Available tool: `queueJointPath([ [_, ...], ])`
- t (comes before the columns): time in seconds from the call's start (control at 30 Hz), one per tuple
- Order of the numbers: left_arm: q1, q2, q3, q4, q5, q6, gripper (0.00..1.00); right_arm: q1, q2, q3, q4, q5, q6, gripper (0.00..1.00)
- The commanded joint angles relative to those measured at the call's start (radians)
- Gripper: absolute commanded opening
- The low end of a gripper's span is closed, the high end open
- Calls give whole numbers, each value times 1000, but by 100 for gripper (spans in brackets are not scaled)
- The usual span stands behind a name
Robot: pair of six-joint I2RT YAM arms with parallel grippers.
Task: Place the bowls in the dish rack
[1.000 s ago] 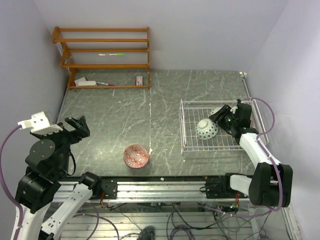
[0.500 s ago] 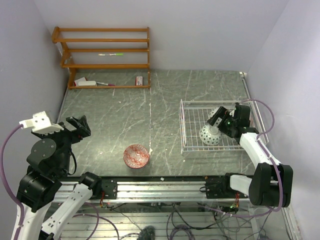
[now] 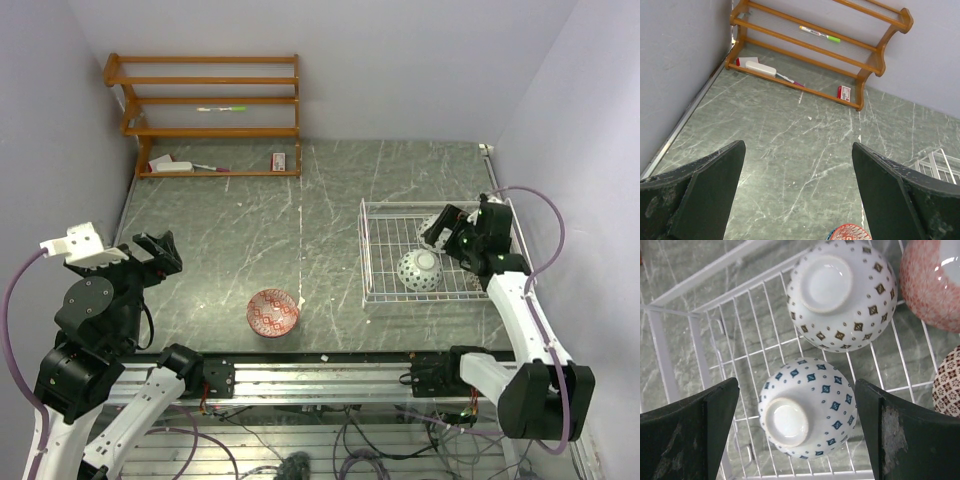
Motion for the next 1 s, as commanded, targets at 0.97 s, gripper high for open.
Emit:
queueJointPath([
  [0.97, 7, -7, -74, 53, 34, -16, 99, 677, 84, 81, -53, 330, 2, 100],
])
